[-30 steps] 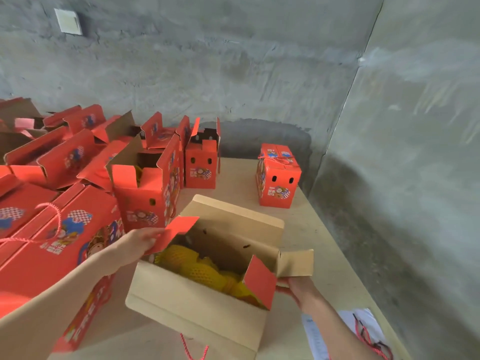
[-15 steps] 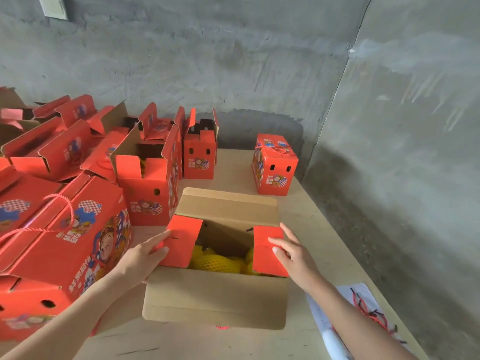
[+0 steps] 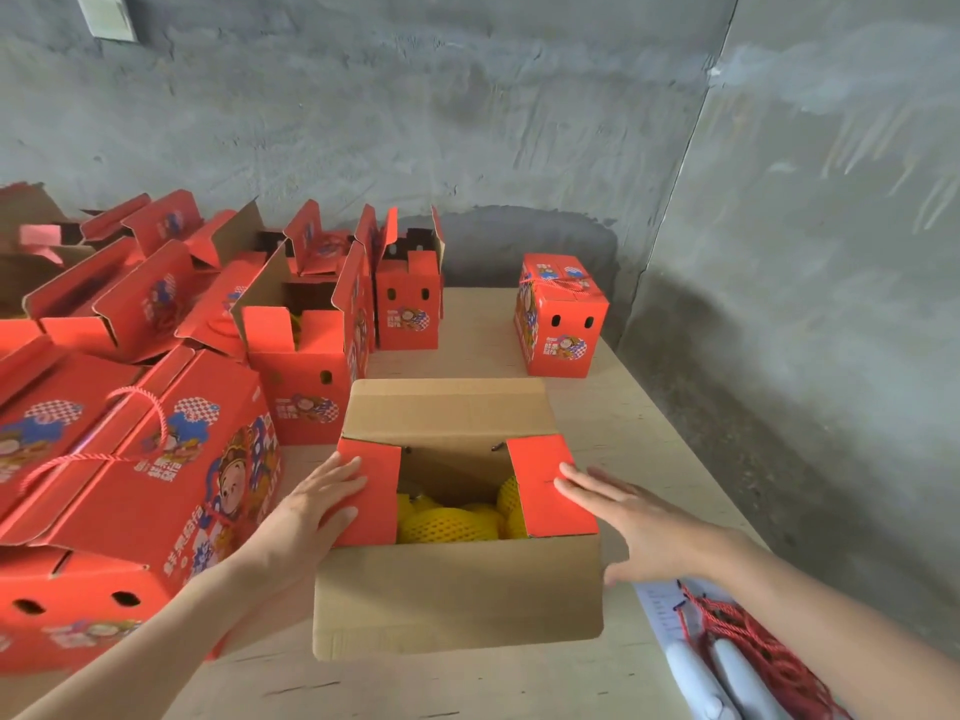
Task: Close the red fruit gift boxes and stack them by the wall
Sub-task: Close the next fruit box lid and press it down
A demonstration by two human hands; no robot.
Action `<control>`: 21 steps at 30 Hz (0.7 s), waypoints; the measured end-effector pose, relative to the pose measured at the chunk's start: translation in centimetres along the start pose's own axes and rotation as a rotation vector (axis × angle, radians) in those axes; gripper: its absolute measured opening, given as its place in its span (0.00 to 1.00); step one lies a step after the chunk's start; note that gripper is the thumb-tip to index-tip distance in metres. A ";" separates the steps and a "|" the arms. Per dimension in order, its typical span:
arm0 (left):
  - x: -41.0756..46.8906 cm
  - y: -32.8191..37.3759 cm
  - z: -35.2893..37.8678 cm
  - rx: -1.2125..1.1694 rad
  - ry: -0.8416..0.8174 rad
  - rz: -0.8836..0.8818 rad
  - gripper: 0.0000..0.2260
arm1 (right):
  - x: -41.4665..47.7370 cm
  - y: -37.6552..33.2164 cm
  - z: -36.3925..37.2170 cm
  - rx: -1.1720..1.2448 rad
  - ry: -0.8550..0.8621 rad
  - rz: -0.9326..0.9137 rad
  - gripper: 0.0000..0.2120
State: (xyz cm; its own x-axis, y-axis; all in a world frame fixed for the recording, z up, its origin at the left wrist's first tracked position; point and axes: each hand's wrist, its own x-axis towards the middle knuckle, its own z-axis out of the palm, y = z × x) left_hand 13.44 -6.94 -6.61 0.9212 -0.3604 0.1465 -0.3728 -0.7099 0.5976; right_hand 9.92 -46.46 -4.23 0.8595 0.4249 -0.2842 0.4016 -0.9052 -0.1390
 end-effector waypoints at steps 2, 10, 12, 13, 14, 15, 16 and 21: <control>-0.1 0.1 -0.2 -0.154 0.023 -0.040 0.16 | 0.3 0.0 0.2 0.075 0.013 0.005 0.51; -0.1 0.8 0.2 -0.315 0.093 -0.148 0.05 | 0.1 -0.3 -1.3 0.446 -0.004 0.000 0.42; -0.3 0.4 0.3 -0.413 0.074 -0.168 0.05 | 0.1 -1.0 -1.9 0.563 0.005 0.046 0.45; -0.5 0.6 0.3 -0.517 0.088 -0.205 0.07 | 0.1 -1.2 -1.9 0.653 0.039 0.078 0.46; -0.6 1.0 0.3 -0.630 0.117 -0.272 0.09 | 0.0 -1.6 -1.8 0.757 0.088 0.100 0.43; -0.8 1.3 0.2 -0.711 0.151 -0.340 0.12 | 0.0 -1.9 -1.7 0.841 0.138 0.118 0.41; -0.9 1.6 0.3 -0.781 0.184 -0.402 0.15 | 0.2 -2.2 -1.4 0.908 0.199 0.148 0.41; -2.0 2.9 2.4 -0.836 0.224 -0.443 0.27 | 2.8 -5.3 0.7 0.888 0.709 0.308 0.27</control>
State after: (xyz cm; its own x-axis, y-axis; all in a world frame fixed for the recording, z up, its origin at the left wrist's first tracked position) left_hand 10.23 -9.70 -7.03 0.9910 0.0209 -0.1319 0.1330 -0.0631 0.9891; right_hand 9.95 -40.51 -4.94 0.9780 -0.1623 0.1310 0.0257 -0.5292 -0.8481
